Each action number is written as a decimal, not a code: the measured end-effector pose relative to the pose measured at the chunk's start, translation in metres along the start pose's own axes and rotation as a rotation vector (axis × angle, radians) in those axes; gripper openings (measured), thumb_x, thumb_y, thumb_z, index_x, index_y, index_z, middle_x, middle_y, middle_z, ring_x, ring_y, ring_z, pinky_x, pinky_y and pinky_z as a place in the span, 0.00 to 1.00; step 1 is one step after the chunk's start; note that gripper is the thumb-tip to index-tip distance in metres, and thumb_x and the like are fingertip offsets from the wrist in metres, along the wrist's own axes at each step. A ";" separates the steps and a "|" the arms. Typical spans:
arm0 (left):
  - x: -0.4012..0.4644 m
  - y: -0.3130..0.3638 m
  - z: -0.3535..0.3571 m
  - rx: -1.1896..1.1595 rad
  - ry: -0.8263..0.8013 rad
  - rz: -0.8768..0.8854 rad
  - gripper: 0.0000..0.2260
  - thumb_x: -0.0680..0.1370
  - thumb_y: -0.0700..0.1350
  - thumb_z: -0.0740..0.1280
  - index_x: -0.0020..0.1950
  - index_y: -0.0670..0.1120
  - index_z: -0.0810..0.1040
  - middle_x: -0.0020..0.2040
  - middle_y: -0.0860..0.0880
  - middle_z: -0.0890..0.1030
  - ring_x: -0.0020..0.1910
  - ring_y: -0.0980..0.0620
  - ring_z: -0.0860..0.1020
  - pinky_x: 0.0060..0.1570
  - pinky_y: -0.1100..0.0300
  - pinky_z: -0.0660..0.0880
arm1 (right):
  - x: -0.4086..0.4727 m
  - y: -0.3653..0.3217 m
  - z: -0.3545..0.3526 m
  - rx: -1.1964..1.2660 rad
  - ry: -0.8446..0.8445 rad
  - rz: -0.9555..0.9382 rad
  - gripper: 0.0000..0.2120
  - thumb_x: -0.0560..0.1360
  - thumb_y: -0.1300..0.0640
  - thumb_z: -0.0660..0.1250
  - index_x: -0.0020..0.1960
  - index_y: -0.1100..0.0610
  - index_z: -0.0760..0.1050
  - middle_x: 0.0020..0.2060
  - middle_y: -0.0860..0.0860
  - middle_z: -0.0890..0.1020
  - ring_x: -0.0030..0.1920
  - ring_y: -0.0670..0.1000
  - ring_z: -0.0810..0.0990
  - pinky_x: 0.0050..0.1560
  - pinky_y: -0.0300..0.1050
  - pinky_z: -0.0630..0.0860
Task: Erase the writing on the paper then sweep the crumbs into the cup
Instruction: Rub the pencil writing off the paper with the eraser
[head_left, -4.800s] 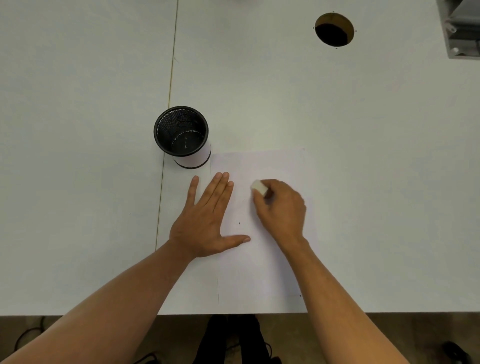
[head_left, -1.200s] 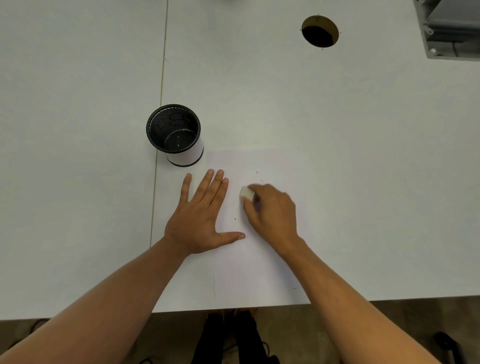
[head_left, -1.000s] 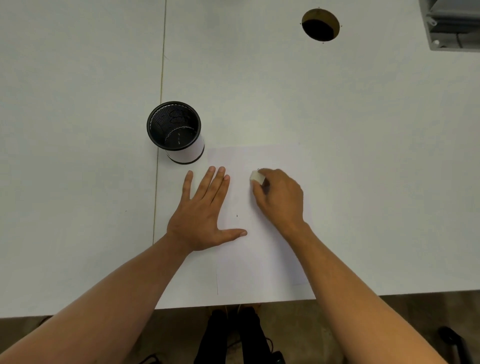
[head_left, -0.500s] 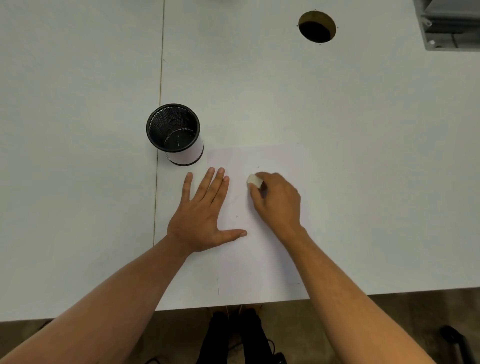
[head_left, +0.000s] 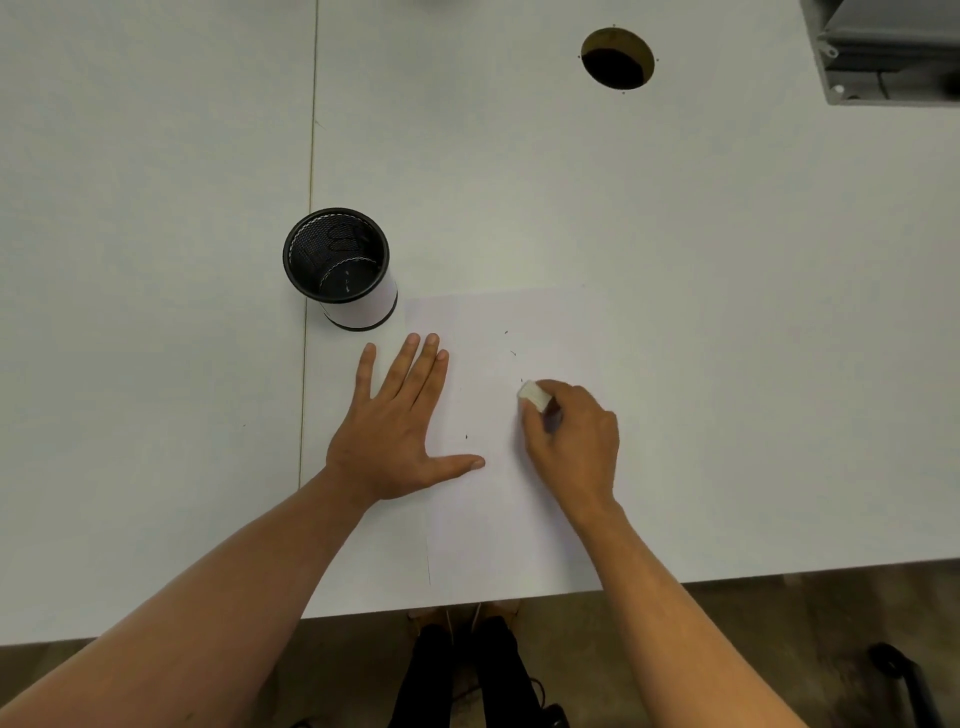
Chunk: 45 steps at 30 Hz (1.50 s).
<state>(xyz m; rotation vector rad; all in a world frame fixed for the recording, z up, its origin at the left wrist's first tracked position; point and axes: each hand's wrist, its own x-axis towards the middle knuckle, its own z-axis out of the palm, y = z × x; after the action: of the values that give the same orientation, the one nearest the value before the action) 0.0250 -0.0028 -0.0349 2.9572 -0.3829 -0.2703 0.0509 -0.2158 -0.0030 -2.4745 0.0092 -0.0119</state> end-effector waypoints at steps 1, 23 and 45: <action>0.000 0.000 0.000 0.002 -0.001 -0.001 0.52 0.72 0.80 0.48 0.82 0.42 0.48 0.83 0.44 0.47 0.82 0.45 0.45 0.76 0.32 0.48 | 0.001 0.000 0.000 0.007 0.025 0.029 0.07 0.75 0.55 0.69 0.51 0.55 0.80 0.37 0.48 0.81 0.36 0.47 0.77 0.40 0.55 0.76; -0.001 0.000 0.000 -0.011 -0.012 -0.004 0.52 0.72 0.80 0.45 0.82 0.42 0.47 0.83 0.44 0.45 0.82 0.47 0.42 0.76 0.33 0.45 | -0.030 -0.007 0.004 -0.024 -0.131 -0.032 0.10 0.74 0.49 0.69 0.52 0.51 0.81 0.41 0.46 0.83 0.42 0.47 0.79 0.47 0.50 0.73; -0.001 0.000 0.000 -0.005 -0.012 -0.013 0.52 0.72 0.80 0.46 0.82 0.41 0.47 0.83 0.44 0.46 0.82 0.46 0.43 0.76 0.33 0.46 | 0.017 -0.010 0.001 -0.072 0.107 0.168 0.04 0.74 0.55 0.66 0.44 0.53 0.79 0.34 0.47 0.80 0.37 0.51 0.78 0.43 0.46 0.61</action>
<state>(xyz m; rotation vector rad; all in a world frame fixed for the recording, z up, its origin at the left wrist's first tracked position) 0.0244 -0.0030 -0.0349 2.9551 -0.3637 -0.2904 0.0682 -0.2073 0.0021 -2.5347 0.2670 -0.0732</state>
